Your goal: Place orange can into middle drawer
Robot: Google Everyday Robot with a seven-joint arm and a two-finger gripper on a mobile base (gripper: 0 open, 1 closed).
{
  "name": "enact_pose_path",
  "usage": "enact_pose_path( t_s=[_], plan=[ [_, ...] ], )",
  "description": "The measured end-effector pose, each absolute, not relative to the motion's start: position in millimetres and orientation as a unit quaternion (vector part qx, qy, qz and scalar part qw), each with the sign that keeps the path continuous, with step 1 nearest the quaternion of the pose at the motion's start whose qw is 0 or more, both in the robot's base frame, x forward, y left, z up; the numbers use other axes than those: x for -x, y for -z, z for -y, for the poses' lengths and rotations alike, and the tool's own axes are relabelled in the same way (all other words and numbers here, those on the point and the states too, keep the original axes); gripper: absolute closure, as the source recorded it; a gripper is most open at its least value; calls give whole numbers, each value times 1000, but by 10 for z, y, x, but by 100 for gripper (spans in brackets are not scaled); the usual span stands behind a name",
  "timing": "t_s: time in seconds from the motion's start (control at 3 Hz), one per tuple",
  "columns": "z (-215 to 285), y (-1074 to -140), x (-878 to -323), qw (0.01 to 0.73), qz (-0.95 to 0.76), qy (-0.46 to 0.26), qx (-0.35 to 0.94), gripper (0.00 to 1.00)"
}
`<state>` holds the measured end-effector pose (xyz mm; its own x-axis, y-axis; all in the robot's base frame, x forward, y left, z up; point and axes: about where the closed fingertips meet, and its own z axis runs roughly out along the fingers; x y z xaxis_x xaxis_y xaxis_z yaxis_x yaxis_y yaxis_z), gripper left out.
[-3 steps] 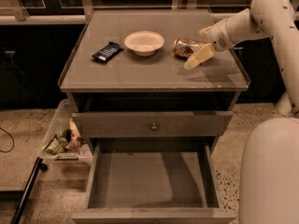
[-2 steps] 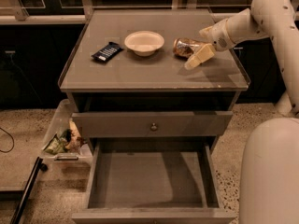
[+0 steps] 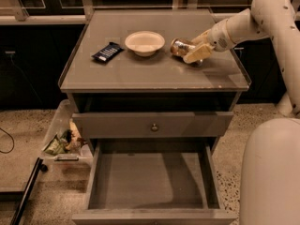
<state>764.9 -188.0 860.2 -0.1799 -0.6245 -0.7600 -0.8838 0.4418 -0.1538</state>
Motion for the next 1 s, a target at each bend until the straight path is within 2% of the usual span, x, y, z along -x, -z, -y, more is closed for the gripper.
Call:
enact_pose_path(
  t_s=[0.67, 1.0],
  plan=[
    [1880, -8602, -7649, 397, -751, -163, 502, 89],
    [1879, -8602, -7649, 397, -751, -163, 502, 100]
  ],
)
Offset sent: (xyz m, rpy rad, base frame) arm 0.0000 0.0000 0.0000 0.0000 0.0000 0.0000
